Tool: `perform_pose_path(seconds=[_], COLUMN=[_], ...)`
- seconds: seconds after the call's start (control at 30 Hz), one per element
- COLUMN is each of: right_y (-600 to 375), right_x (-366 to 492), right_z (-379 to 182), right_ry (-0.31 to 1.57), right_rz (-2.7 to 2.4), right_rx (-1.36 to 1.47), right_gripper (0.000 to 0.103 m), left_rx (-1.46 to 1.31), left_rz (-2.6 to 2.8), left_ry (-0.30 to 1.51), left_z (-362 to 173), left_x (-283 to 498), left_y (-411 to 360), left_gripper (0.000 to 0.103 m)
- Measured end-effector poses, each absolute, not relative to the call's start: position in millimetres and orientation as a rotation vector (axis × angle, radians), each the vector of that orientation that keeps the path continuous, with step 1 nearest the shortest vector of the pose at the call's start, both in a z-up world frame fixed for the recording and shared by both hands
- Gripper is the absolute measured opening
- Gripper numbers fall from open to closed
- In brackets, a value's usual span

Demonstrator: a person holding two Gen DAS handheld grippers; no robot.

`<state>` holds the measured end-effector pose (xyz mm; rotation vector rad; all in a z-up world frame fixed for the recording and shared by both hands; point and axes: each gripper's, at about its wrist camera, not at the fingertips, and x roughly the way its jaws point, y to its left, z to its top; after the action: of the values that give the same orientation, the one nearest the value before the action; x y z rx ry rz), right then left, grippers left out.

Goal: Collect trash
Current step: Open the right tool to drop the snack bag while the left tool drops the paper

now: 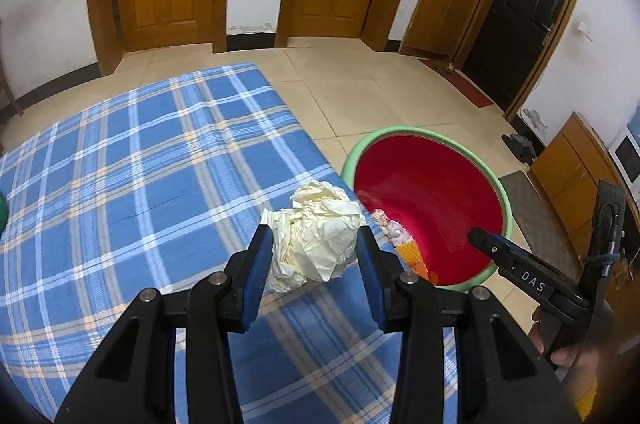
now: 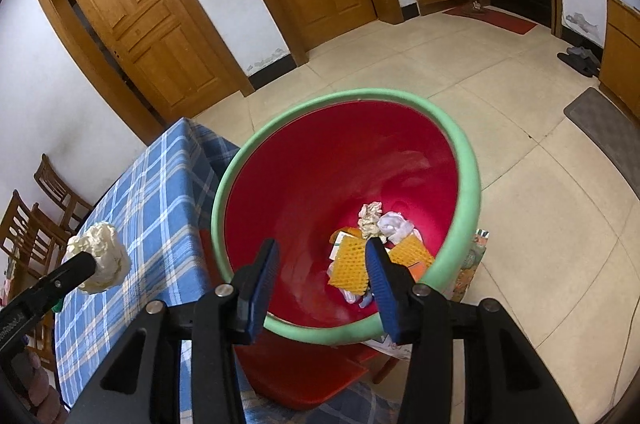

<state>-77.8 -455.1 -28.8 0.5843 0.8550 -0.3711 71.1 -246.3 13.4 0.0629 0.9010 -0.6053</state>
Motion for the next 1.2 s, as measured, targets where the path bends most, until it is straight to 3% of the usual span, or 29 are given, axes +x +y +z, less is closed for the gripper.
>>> perform_pose_path(seconds=[0.87,1.2], right_y=[-498,-499], right_x=[-111,-111], right_z=[-27,-28], right_ry=[0.805,0.808], right_rz=[-0.477,-0.477], right_rx=[0.638,0.643], right_gripper=[0.052,0.059], left_rx=[0.220,0.229], left_rz=[-0.792,-0.794], left_ry=[0.928,0.937], left_z=[-20,-24], left_x=[79,77], left_y=[-353,-358], left_gripper=[0.045,0.057])
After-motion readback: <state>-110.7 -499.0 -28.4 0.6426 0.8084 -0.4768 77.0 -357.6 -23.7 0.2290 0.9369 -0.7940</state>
